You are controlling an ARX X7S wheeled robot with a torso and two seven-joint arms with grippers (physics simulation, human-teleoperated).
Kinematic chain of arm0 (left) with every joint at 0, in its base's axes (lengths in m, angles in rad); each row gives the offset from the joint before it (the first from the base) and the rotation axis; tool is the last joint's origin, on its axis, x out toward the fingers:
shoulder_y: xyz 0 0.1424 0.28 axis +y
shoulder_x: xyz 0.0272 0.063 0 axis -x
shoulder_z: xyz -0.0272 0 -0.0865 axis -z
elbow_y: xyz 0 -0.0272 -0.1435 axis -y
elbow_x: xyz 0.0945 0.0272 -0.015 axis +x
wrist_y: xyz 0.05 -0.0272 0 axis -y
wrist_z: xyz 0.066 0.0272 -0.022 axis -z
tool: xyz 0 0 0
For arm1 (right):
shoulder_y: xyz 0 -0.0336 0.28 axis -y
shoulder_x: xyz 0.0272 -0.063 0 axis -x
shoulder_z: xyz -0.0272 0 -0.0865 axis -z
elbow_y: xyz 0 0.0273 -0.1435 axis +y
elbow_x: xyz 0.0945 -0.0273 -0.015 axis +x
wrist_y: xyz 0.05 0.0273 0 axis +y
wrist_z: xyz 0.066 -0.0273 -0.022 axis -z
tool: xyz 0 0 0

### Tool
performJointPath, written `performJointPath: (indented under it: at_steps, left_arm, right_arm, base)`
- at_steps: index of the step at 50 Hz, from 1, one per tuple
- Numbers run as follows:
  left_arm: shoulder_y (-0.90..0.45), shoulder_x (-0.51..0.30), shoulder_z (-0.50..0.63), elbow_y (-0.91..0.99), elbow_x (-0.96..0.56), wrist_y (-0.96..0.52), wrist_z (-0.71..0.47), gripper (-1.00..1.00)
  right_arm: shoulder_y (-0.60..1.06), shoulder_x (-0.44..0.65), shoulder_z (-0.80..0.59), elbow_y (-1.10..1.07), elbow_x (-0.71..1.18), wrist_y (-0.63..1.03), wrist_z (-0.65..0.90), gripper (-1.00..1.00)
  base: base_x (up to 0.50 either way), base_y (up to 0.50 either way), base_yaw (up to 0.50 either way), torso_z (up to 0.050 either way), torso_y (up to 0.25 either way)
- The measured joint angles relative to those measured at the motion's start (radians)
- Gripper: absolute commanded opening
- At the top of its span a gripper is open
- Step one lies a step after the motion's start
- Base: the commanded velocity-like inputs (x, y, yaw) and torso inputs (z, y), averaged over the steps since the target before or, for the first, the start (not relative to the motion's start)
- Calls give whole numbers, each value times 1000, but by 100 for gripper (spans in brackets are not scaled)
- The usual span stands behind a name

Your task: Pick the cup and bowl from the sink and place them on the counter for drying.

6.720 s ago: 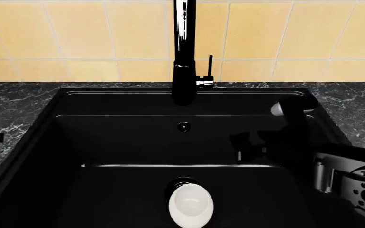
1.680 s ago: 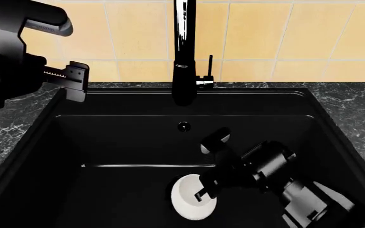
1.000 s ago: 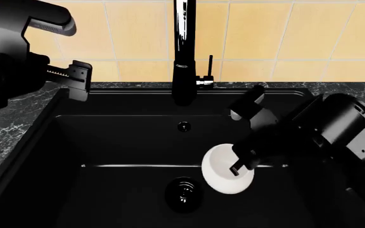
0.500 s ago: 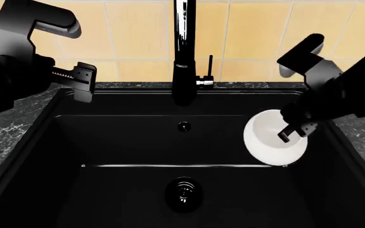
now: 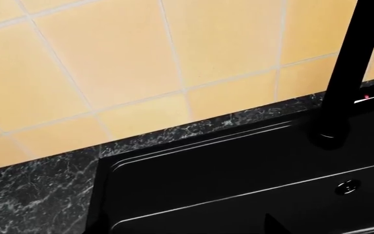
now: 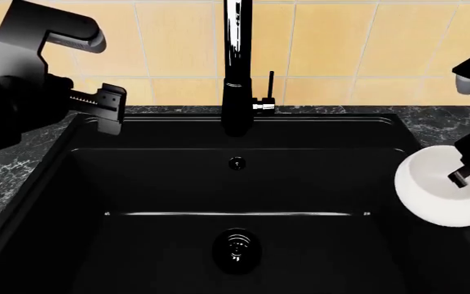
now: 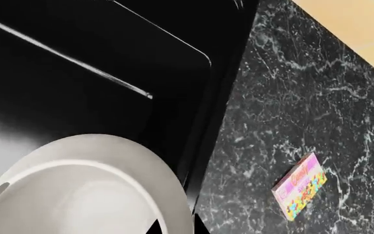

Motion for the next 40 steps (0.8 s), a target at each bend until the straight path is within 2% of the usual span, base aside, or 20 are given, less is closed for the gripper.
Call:
performJointPath:
  at_steps: [11,18,25,40]
  left_arm:
    - [7,1,1,-2,2,12,5,100]
    - [11,3,2,-2,2,17,4,100]
    - [11,7,5,-3,1,17,1,100]
    - [13,-4,4,3,-6,20,-5,100]
  right_arm:
    - [156,54,-241,26,73,6,76,-100]
    - [202,112,-328,62,105,8,155,-100]
    - [224,181,-360,97,131,9,253,-100]
    - [241,289,-327,178,147,10,425,-100]
  base:
    - [0,0,0,0,0]
    - [0,0,0,0,0]
    - [0,0,0,0,0]
    - [0,0,0,0,0]
